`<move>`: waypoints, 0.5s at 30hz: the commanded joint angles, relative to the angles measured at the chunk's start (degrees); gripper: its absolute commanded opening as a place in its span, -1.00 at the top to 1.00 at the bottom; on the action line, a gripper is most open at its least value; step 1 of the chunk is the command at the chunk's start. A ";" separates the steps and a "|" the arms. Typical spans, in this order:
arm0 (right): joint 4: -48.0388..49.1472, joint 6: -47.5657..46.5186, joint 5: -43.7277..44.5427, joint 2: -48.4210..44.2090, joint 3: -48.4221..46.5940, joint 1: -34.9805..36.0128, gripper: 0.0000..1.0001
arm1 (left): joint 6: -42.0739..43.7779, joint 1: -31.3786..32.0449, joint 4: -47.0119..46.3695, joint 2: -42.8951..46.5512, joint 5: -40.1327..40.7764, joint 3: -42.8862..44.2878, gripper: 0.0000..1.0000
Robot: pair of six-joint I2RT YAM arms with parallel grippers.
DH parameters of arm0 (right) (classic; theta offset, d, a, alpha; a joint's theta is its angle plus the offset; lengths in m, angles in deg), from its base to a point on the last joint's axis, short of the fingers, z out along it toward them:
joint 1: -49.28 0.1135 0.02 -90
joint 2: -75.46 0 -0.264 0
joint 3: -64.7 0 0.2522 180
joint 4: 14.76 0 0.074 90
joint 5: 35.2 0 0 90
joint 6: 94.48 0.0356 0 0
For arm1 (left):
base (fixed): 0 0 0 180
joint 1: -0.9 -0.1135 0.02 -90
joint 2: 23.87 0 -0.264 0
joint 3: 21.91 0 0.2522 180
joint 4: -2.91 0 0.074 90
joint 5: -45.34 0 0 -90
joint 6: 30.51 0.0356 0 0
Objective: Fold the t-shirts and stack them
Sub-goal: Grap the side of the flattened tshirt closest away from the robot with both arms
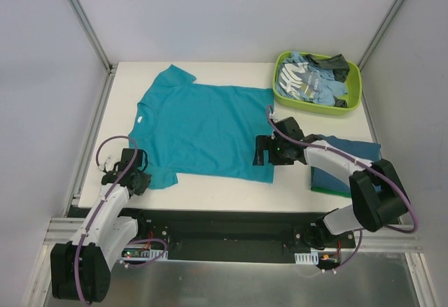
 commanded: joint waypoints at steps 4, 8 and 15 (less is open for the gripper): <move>-4.13 3.41 0.77 -11.68 5.67 0.36 -0.93 | 0.35 0.33 1.90 9.26 1.51 -1.83 1.00; -4.66 7.00 0.77 -15.11 9.10 1.85 -0.98 | -0.09 0.33 2.25 13.14 0.37 -2.62 1.00; -2.81 12.89 1.99 -13.19 11.22 4.49 -0.64 | -0.88 0.33 4.80 13.49 0.63 -3.23 1.00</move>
